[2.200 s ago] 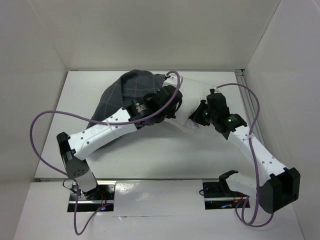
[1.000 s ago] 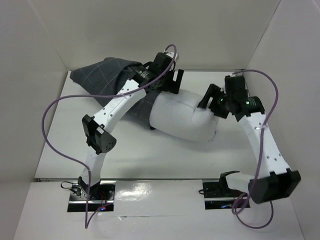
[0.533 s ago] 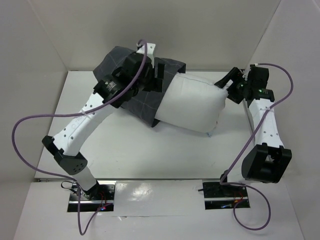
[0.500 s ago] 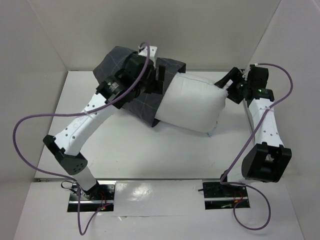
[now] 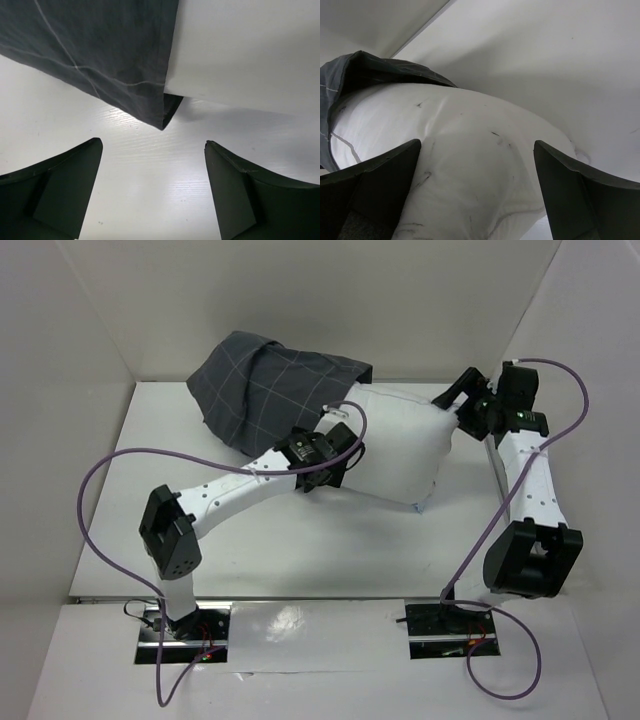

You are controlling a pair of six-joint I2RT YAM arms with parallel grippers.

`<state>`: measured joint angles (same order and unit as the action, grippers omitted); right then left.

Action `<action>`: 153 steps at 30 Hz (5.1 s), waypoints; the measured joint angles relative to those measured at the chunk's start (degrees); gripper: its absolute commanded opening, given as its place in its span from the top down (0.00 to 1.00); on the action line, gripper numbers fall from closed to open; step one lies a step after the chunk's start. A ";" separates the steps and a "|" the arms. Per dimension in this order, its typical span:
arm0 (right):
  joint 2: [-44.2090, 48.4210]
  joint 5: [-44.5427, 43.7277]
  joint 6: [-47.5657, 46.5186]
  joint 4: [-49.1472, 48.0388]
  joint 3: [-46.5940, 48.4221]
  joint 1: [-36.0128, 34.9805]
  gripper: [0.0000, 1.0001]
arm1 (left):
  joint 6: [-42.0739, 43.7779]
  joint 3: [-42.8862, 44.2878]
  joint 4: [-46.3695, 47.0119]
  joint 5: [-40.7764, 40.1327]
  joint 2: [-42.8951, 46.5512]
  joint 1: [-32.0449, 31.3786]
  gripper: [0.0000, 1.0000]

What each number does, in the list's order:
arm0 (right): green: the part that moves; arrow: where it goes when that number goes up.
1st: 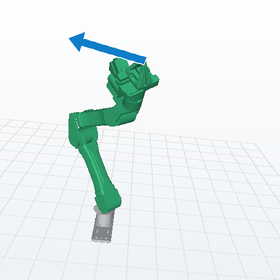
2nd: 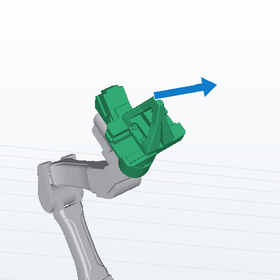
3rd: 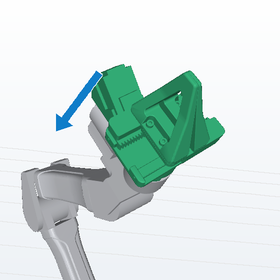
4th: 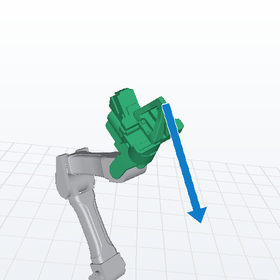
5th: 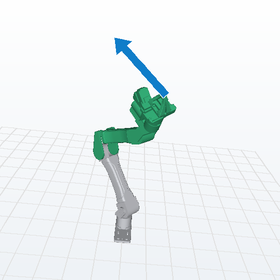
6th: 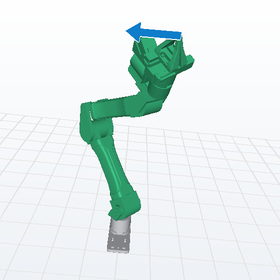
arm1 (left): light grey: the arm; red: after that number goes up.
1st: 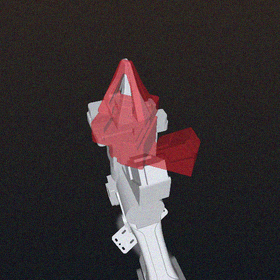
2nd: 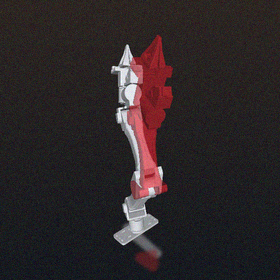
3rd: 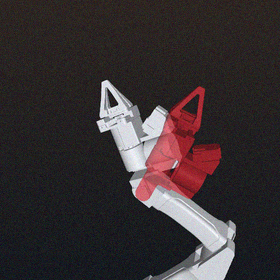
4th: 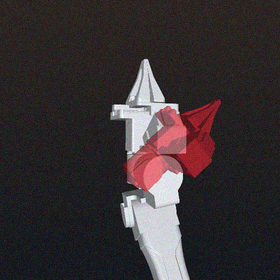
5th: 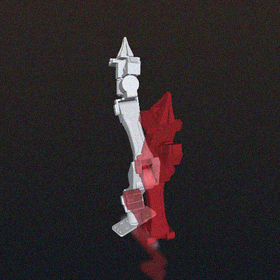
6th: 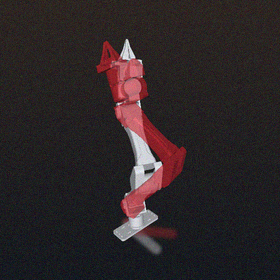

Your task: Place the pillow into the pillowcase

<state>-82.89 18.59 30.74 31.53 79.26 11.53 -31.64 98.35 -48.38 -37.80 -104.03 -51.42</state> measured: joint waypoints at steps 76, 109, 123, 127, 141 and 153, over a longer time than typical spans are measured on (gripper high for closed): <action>32.35 -1.60 8.81 -6.47 -40.94 -29.29 0.17 | 3.08 20.06 -14.23 18.95 -1.22 -0.02 0.11; 28.41 1.79 0.92 -5.57 -40.44 -25.09 1.00 | 0.85 26.18 -17.73 8.35 -10.12 9.55 1.00; 34.12 -0.24 0.24 0.70 -40.48 -25.27 1.00 | 4.35 29.59 -11.13 26.08 -7.91 3.96 1.00; 33.55 -0.17 0.22 1.11 -40.44 -25.27 1.00 | 2.62 31.45 -9.07 29.24 -9.94 1.36 1.00; 32.11 -5.20 -2.32 6.69 -32.68 -26.01 0.77 | 1.40 23.80 -6.43 18.51 -5.31 -6.47 0.00; 27.76 -10.05 -2.25 14.10 -22.05 -25.97 0.00 | -7.96 -11.58 -5.66 2.45 19.06 -5.90 0.02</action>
<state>-55.13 8.54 28.49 45.63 57.21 -14.44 -39.59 86.76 -54.04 -35.35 -84.97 -57.32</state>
